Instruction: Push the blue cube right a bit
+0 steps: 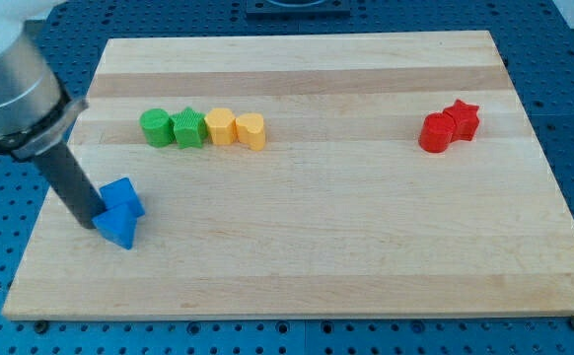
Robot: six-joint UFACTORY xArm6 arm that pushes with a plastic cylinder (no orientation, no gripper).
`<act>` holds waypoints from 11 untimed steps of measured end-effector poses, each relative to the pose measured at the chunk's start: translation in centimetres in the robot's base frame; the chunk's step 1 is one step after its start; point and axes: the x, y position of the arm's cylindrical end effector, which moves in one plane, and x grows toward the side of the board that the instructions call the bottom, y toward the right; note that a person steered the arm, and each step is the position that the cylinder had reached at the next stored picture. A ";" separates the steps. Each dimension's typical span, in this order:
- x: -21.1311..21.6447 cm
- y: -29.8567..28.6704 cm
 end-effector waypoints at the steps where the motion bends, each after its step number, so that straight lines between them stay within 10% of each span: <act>1: 0.1 2.0; 7: -1.8 0.8; 11: -1.8 12.4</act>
